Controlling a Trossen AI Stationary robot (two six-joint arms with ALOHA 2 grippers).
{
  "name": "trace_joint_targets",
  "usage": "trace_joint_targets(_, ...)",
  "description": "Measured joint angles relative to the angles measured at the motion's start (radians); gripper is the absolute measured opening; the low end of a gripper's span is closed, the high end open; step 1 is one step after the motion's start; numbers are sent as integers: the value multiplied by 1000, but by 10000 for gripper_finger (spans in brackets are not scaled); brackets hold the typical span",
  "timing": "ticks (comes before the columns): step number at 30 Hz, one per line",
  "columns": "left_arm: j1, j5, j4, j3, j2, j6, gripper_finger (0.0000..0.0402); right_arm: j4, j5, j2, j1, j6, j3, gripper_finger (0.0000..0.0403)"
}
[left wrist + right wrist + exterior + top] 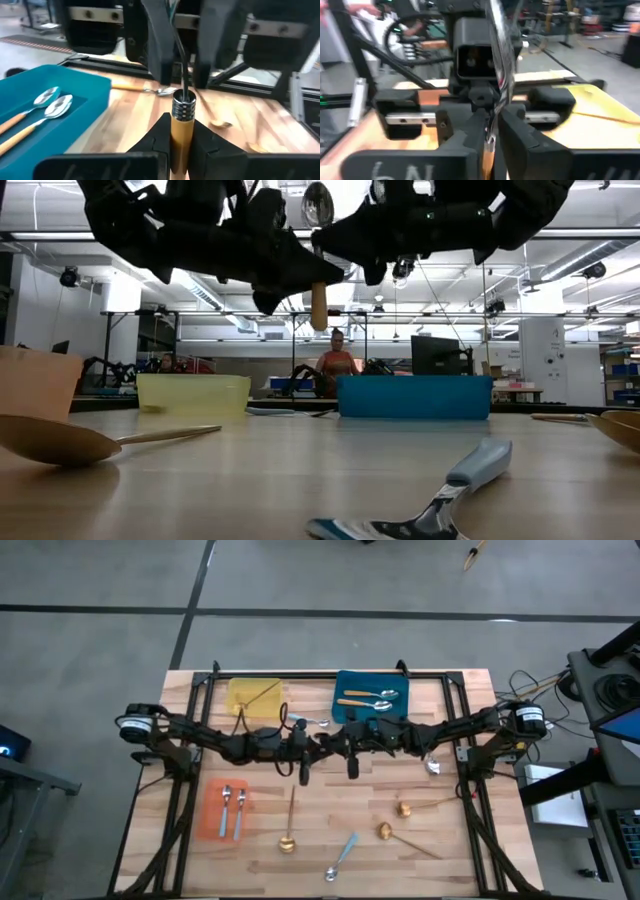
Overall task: Sort silverware by color (type)
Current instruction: Put the orange spoon into the blue bin
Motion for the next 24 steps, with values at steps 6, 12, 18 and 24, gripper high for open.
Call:
trace_joint_targets(6,-1,-121,-78,0,-13,-44,11,-116,130,-31,2,2,0,103)
trace_joint_targets(12,0,-339,-145,0,-29,-91,11,-244,335,-96,2,37,0,146)
trace_joint_targets(18,0,-452,-137,4,-29,-108,11,-239,381,-109,2,95,1,170)
trace_joint_targets(24,-6,-445,-145,32,-28,-51,11,-228,381,-58,15,73,34,173)
